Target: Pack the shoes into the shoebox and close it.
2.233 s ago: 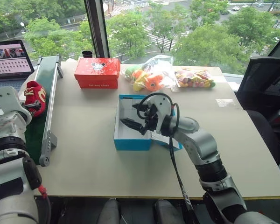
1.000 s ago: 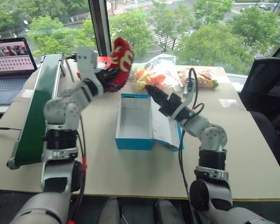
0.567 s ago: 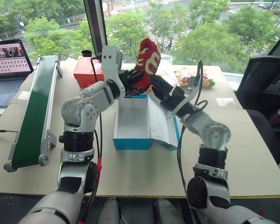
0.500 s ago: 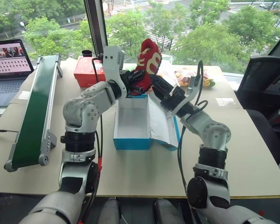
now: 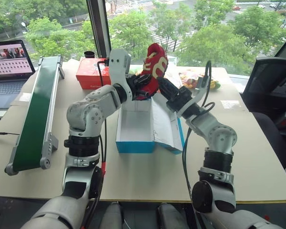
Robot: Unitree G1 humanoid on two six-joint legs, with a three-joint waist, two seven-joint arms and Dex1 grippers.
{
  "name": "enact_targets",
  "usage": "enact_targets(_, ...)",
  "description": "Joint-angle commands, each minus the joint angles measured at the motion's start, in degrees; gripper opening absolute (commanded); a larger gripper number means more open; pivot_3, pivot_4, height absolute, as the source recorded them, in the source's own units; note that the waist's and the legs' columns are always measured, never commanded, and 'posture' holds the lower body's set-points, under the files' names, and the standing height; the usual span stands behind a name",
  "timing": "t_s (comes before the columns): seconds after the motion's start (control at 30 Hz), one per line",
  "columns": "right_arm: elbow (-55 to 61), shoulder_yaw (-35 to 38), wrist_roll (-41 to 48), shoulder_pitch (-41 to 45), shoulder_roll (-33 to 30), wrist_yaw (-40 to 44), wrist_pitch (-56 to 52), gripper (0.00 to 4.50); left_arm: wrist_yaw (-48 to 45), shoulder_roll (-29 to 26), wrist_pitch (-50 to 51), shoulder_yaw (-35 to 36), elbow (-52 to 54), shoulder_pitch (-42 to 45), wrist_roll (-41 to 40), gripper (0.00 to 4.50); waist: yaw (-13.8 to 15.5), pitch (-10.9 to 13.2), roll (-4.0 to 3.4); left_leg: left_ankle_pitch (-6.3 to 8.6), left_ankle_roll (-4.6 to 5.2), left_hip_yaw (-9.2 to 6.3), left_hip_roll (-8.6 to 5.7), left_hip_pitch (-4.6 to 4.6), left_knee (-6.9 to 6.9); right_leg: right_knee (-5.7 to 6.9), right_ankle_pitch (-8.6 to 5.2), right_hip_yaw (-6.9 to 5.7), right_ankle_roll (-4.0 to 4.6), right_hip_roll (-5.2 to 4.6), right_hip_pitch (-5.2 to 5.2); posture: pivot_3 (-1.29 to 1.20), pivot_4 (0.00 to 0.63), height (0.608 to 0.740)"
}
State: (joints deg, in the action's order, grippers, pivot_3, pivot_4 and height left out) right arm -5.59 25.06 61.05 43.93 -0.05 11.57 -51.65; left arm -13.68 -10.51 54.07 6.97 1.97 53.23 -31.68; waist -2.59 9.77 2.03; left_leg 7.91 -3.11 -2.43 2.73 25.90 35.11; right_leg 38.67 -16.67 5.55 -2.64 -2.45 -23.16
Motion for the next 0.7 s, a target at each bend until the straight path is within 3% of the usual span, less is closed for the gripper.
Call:
enact_targets(0.03, 1.32, -1.08, 1.46, 1.02, -0.49, 0.65, 0.88, 0.23, 0.20, -0.13, -0.02, 0.39, 3.28, 0.29, -0.54, 0.30, -0.01, 0.00, 0.00, 0.00, 0.00, 0.00, 0.00, 0.00, 0.00, 0.00, 0.00, 0.00, 0.00, 0.00, 0.00, 0.00, 0.150, 0.739)
enact_targets(0.3, 1.60, -3.56, -0.40, 1.42, -1.95, 1.26, 1.07, 0.21, -0.36, -0.84, 1.54, 0.69, 3.99, -0.48, -1.43, 0.30, -0.01, 0.00, 0.00, 0.00, 0.00, 0.00, 0.00, 0.00, 0.00, -0.01, 0.00, 0.00, 0.00, 0.00, 0.00, 0.00, 0.150, 0.739)
enact_targets(0.43, 1.63, -4.08, -0.78, 2.06, -2.14, 1.23, 1.22, 0.21, 0.58, -0.51, 1.35, 4.01, 4.03, -0.92, -2.78, 1.95, -0.05, 0.00, 0.00, 0.00, 0.00, 0.00, 0.00, 0.00, -0.01, -0.02, 0.00, 0.00, 0.00, 0.00, 0.00, 0.00, 0.150, 0.739)
enact_targets(0.63, 0.85, -4.14, -0.93, 2.90, -2.56, 0.78, 1.92, 0.21, -0.01, -5.24, 3.31, 4.98, 5.79, -2.30, -2.67, 4.20, -0.06, 0.00, -0.01, 0.00, 0.00, 0.00, 0.00, 0.00, -0.02, -0.03, 0.00, 0.00, 0.00, 0.00, 0.00, 0.00, 0.150, 0.739)
enact_targets(0.7, 1.01, -4.48, -1.18, 3.22, -2.69, 0.70, 1.86, 0.21, -1.55, -8.90, 4.60, 6.37, 6.94, -3.13, -3.53, 4.45, -0.05, 0.01, -0.01, 0.00, 0.00, -0.01, 0.01, 0.00, -0.02, -0.03, 0.00, 0.00, 0.00, 0.00, 0.00, 0.00, 0.150, 0.739)
